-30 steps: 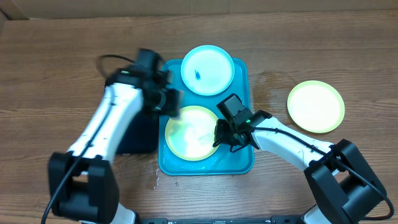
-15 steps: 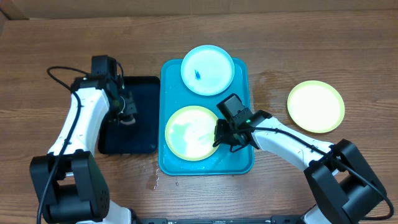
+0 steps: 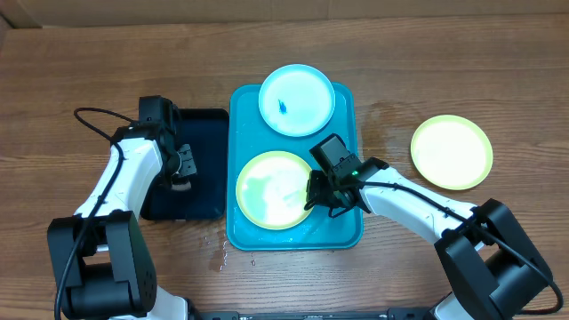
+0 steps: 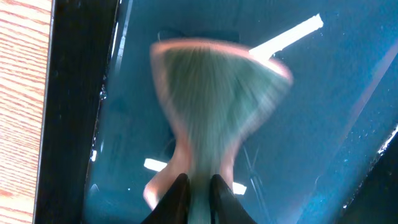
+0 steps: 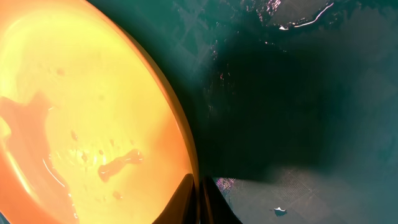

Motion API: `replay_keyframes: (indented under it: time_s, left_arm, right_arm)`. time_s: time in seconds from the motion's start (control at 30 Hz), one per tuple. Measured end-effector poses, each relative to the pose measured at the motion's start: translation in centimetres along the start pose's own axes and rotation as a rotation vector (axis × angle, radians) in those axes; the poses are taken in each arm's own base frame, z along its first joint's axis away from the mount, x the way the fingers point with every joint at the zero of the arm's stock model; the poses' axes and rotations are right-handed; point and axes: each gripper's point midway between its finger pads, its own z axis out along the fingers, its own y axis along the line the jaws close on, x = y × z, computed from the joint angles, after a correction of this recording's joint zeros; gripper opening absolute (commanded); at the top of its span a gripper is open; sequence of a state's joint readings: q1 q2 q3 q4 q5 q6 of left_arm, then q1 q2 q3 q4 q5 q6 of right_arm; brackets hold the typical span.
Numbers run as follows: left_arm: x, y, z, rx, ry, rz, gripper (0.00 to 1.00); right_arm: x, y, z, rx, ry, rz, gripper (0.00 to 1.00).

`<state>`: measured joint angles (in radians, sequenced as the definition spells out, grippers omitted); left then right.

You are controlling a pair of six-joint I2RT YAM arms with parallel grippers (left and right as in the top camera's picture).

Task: Clean dirty plates on tray and stack at the side
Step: 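Lift the sponge away and lower it onto the black tray, then open the left gripper, release the sponge, and raise the left arm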

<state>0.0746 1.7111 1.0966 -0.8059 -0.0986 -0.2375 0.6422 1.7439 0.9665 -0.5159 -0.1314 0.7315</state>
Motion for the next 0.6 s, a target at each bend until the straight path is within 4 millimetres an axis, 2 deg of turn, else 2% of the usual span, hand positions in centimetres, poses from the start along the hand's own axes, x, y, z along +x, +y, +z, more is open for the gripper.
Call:
replay_keyframes:
  time_s: [0.1,0.23,0.27,0.33,0.37,0.47,0.6]
  left_arm:
    - [0.0,0.1,-0.5,-0.003,0.013,0.002,0.20]
    - [-0.9,0.0,-2.4,-0.003,0.014,0.001,0.21]
    - [-1.3,0.0,-3.1,-0.002,0.011,-0.002,0.24]
    - [-2.3,-0.1,-4.8,0.002,-0.002,-0.012,0.34]
    - [-2.9,-0.2,-6.0,0.012,-0.011,-0.019,0.37]
    - [-4.2,-0.6,-8.6,0.039,-0.040,-0.029,0.38]
    - [-5.2,-1.1,-12.0,0.082,-0.084,-0.039,0.37]
  right_arm:
    - [0.0,0.0,0.0,0.000,0.000,0.000,0.10]
    - [0.0,0.0,0.0,0.001,0.001,-0.004,0.26]
    - [0.0,0.0,0.0,0.000,0.000,-0.005,0.32]
    - [0.0,0.0,0.0,0.000,0.000,-0.006,0.57]
    - [0.0,0.0,0.0,-0.001,-0.001,0.002,0.59]
    - [-0.2,0.1,0.0,-0.005,-0.007,-0.005,0.60]
    - [-0.5,0.2,0.0,-0.006,-0.024,-0.003,0.51]
